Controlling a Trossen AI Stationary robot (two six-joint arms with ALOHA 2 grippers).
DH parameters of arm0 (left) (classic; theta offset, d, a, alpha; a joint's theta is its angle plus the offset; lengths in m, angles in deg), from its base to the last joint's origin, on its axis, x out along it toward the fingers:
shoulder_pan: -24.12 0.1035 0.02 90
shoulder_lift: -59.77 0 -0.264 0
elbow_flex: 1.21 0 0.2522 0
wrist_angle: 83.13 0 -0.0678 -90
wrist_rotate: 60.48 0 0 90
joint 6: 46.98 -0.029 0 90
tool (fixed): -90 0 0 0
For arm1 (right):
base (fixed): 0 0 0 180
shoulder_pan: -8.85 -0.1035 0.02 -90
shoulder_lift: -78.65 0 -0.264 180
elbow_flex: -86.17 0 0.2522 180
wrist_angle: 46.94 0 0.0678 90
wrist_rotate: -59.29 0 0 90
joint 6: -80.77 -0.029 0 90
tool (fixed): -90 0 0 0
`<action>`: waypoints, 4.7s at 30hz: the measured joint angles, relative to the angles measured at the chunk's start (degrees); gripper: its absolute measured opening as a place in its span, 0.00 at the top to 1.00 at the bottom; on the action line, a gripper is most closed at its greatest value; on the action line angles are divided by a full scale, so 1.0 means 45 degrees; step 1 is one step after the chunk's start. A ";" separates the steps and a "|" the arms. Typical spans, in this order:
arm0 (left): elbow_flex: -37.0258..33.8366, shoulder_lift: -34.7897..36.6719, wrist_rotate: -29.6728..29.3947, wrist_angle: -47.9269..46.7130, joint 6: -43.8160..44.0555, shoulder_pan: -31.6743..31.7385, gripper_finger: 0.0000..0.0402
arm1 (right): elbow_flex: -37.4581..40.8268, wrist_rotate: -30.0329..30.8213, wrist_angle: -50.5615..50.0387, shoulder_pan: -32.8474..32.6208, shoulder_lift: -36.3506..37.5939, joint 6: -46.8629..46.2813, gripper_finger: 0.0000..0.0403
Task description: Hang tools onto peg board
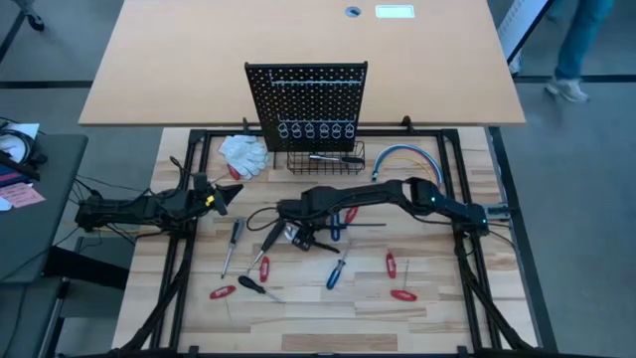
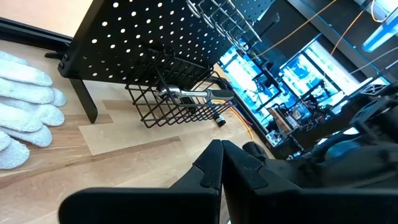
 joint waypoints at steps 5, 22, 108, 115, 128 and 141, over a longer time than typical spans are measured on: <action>0.0000 0.0000 0.0000 -0.0005 0.0000 0.0000 1.00 | -0.0517 -0.0257 0.0142 0.0053 -0.0010 0.0282 0.25; 0.0000 0.0000 0.0000 -0.0010 0.0018 0.0000 1.00 | -0.0574 -0.0351 0.0723 -0.0272 -0.0002 0.3142 0.20; 0.0000 -0.0005 0.0000 -0.0005 0.0039 0.0000 1.00 | 0.1021 -0.0315 0.0457 0.1822 0.0303 0.6257 0.60; 0.0000 -0.0005 0.0000 -0.0005 0.0039 0.0000 1.00 | -0.0010 -0.0618 0.0253 0.2189 0.0295 0.5407 0.26; 0.0000 -0.0005 0.0000 -0.0010 -0.0088 0.0000 1.00 | 0.0122 -0.0662 0.0443 0.0929 0.0209 0.3658 0.11; 0.0000 -0.0005 -0.0006 -0.0006 -0.0330 0.0000 1.00 | 0.1808 0.0015 0.0585 0.0539 0.0290 0.3446 0.29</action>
